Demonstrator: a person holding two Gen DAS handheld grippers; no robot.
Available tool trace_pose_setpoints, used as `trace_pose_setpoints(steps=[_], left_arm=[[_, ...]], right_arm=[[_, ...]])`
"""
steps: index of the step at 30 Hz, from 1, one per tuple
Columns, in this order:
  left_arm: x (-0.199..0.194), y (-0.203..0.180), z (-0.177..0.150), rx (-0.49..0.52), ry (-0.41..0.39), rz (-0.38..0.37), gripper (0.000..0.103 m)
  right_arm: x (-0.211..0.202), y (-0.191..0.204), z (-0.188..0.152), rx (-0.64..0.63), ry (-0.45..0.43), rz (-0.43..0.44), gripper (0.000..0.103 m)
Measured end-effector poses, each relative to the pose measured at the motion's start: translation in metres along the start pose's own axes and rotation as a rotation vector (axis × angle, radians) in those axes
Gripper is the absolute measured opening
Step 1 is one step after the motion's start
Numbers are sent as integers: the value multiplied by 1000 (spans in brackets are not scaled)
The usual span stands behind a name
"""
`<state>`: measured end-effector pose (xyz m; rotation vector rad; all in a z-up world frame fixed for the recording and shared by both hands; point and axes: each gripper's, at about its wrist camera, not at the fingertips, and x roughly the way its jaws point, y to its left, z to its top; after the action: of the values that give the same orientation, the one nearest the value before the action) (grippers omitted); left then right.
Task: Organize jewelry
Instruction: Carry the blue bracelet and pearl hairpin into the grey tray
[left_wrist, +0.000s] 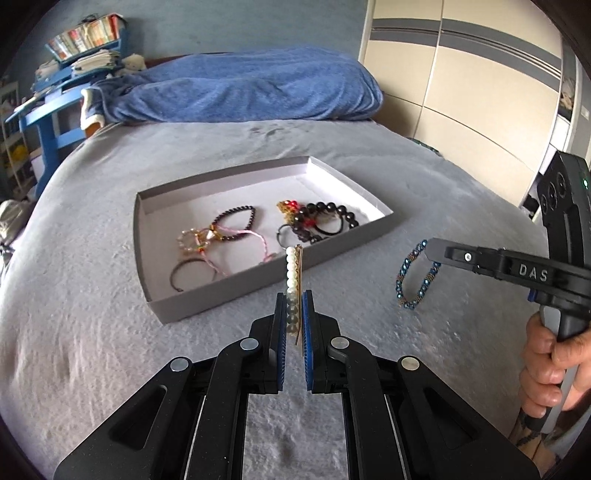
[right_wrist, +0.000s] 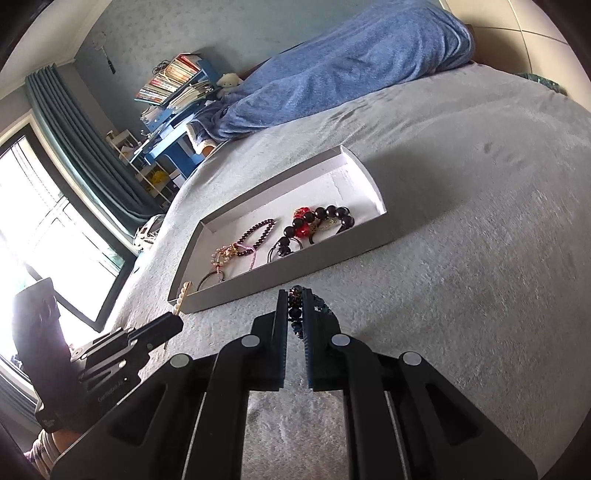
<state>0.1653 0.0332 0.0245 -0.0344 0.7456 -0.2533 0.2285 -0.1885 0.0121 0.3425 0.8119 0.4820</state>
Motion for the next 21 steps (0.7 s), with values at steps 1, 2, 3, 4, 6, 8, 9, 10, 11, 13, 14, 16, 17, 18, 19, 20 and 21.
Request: trace_pose_setpoints(steps=[1,2,3,4,6,8,9,10,11,13,14,16,17,18,19,20,21], left_arm=[[0,1,0,-3,-1,2,9],[0,3,1,-8,-3,8,9],[0,4,1,-11,-4,11,9],[0,5,2,-16,-4,13,9],[0,7,3,-22,-5,18,9],[0,8,3,-23,-6,21,9],[0,9,4,-25,-7,22,9],[0,9,4,-28,-8,23,9],[1,10,4,-29,-9,24,9],[1,10,6,-29,-12,25,9],[2,11,7,-28,-15,28,9],[3,14,10,-34,-20,31,9],[4,15,11,-37,-22,34,9],[5,18,13,-42,-25,39,9],[6,20,15,-46,-27,39,9],[8,22,18,-49,-30,42,9],[9,23,20,-51,-33,45,9]], right_arm=[[-1,1,-1,-2,0,0,8],[-1,2,-1,-4,0,1,8],[0,2,-1,-5,0,2,8],[0,3,0,-8,0,2,8],[0,4,0,-13,2,4,8],[1,5,0,-17,3,7,8],[1,6,0,-21,3,9,8],[2,6,1,-24,3,10,8],[2,7,1,-27,1,11,8],[1,10,4,-43,-13,12,8],[1,13,6,-53,-25,16,8],[0,18,12,-71,-50,28,8],[-1,22,16,-86,-70,37,8],[-1,24,19,-94,-81,42,8],[-1,28,24,-105,-103,49,8],[-1,31,27,-113,-119,56,8],[0,34,29,-119,-128,63,8]])
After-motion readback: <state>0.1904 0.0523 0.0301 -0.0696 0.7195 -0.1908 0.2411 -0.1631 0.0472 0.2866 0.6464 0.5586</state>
